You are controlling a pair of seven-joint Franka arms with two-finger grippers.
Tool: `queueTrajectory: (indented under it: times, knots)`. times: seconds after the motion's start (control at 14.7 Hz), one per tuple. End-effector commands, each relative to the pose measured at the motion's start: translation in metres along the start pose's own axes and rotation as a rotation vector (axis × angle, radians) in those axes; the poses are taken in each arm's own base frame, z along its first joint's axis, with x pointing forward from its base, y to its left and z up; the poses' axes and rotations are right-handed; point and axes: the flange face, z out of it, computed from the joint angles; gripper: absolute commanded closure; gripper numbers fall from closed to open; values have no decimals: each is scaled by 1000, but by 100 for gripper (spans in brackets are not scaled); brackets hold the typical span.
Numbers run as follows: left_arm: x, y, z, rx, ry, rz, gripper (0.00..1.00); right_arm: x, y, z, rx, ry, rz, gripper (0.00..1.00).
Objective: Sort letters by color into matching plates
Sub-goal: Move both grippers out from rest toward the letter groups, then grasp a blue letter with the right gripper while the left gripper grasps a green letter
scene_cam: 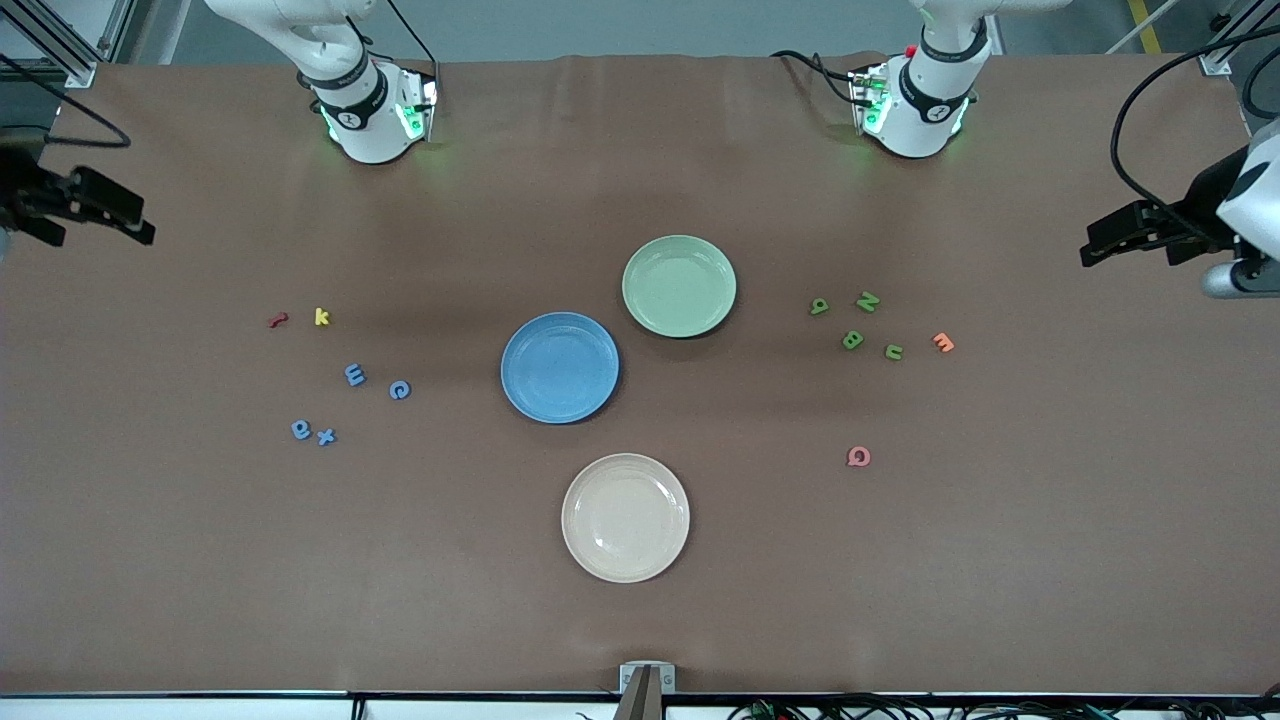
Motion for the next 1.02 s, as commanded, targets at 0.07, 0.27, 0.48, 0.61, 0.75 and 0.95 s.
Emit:
queueTrajectory:
  times: [0.07,0.27,0.48,0.61,0.75,0.95]
  knots:
    - [7,17,68,-6,-73,-32,0,61,26,79,0,-77,17,0]
    - [9,32,114,-1,-71,-26,0,81,42,133,11,-85,26,0]
    - [1,38,154,5,-48,-14,0,81,44,195,15,-55,34,12]
    - [-2,43,178,7,-32,-4,0,80,52,236,17,-21,52,20]
    - [-8,48,206,10,-23,5,0,80,53,285,14,-3,59,23]
    - [-21,47,245,11,17,-10,0,85,47,338,9,32,48,23]
